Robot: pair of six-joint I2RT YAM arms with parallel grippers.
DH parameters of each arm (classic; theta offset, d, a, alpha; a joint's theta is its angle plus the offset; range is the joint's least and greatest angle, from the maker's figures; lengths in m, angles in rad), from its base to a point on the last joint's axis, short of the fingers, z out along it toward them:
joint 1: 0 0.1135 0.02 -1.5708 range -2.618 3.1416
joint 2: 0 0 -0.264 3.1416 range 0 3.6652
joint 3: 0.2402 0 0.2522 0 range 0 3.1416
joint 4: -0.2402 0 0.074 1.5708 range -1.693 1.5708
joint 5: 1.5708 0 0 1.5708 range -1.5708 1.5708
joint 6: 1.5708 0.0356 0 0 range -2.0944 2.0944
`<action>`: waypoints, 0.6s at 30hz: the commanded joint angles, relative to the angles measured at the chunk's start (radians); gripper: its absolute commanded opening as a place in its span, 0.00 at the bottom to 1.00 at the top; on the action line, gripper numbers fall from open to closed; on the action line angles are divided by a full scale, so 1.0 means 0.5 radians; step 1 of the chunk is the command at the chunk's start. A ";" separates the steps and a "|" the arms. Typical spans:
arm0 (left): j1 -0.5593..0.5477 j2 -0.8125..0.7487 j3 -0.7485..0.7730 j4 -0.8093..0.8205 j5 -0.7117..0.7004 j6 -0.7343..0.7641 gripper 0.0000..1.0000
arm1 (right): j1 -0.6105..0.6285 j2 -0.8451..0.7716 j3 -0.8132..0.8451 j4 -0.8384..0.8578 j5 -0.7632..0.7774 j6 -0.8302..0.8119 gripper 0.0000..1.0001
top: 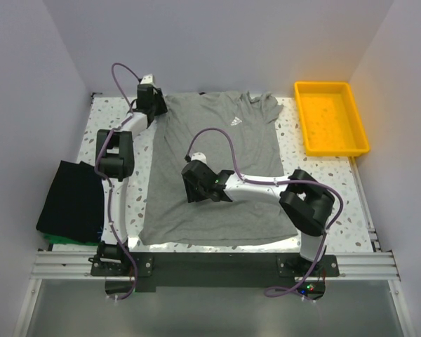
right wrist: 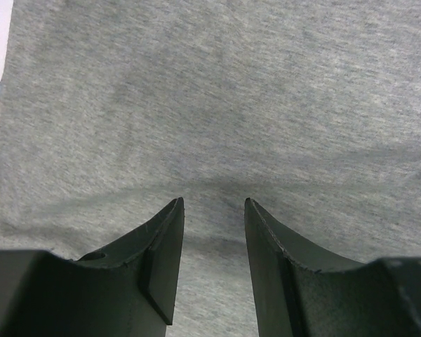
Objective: Fold and stack the t-shirts
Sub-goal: Fold the tshirt
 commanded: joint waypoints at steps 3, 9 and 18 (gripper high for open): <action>0.006 -0.109 0.080 0.096 0.049 -0.019 0.49 | 0.017 0.038 0.079 0.063 0.072 0.013 0.43; -0.016 -0.115 0.041 0.111 0.049 0.036 0.47 | 0.026 0.062 0.082 0.075 0.081 0.019 0.43; -0.028 -0.014 0.169 -0.011 0.025 0.070 0.39 | 0.044 0.072 0.104 0.066 0.096 0.016 0.43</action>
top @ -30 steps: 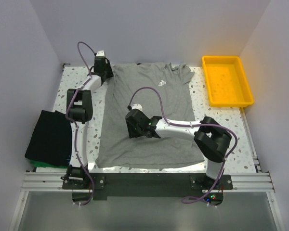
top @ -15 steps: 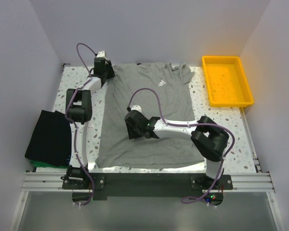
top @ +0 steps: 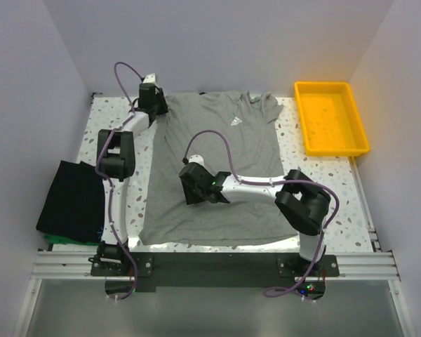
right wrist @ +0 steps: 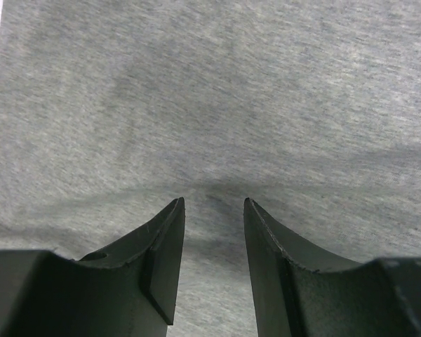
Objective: Fold and stack the t-shirts
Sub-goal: Fold the tshirt
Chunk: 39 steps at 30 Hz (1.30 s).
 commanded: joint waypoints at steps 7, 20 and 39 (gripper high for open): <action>-0.005 -0.009 0.138 0.014 -0.010 0.051 0.27 | 0.037 0.010 0.109 0.054 0.104 -0.013 0.43; -0.008 0.080 0.279 -0.200 -0.118 0.076 0.47 | 0.127 0.050 0.219 -0.004 0.144 -0.034 0.43; -0.008 -0.110 0.074 0.057 -0.149 0.011 0.15 | 0.179 0.102 0.299 -0.038 0.153 -0.053 0.43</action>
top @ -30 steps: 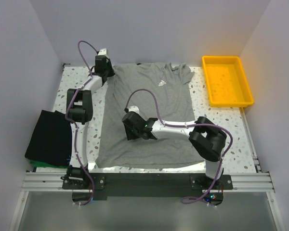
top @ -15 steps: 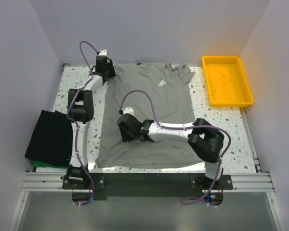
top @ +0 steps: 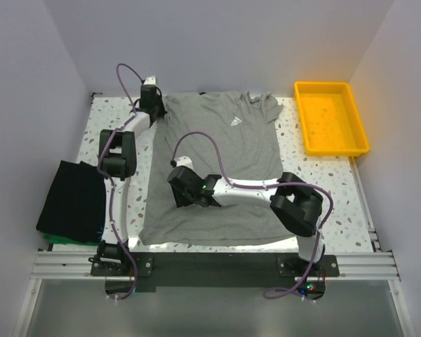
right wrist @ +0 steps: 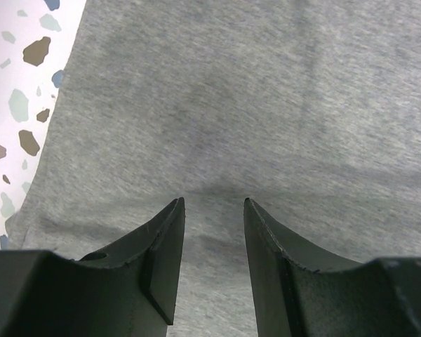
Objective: Fold and stack the t-shirts
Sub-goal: Fold the tshirt
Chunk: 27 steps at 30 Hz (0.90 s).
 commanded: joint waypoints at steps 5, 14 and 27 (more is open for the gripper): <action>0.000 -0.315 -0.062 0.227 -0.023 -0.022 0.11 | 0.113 0.048 0.161 0.007 0.055 -0.048 0.43; 0.031 -0.376 -0.111 0.267 0.118 -0.055 0.05 | 0.383 0.195 0.369 0.056 -0.019 -0.073 0.43; 0.052 -0.426 -0.231 0.331 0.182 -0.074 0.04 | 0.568 0.474 0.676 -0.002 0.018 -0.063 0.43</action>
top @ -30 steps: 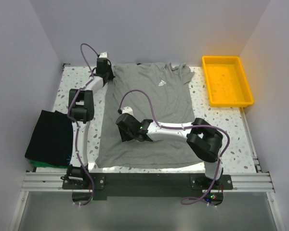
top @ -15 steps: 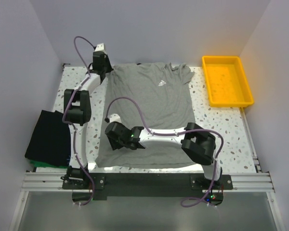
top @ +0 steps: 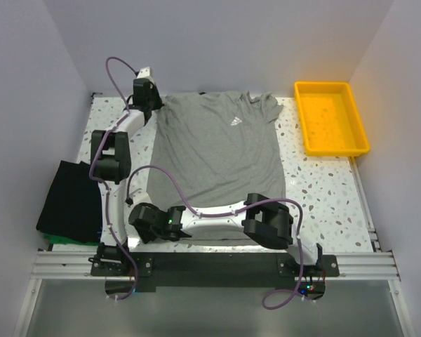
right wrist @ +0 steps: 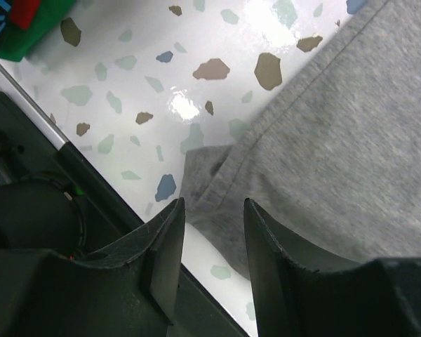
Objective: Fold and stack the t-shirts
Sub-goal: Fold the tshirt
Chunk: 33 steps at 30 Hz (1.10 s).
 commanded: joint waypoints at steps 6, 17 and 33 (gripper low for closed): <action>0.032 -0.130 -0.012 0.144 0.062 -0.023 0.04 | 0.021 0.140 0.188 -0.052 -0.003 0.038 0.43; 0.042 -0.106 -0.009 0.153 0.080 -0.035 0.03 | 0.024 0.156 0.194 -0.117 0.003 0.075 0.15; 0.048 -0.084 0.150 0.180 0.120 -0.216 0.00 | -0.047 -0.503 -0.297 -0.025 -0.055 -0.002 0.00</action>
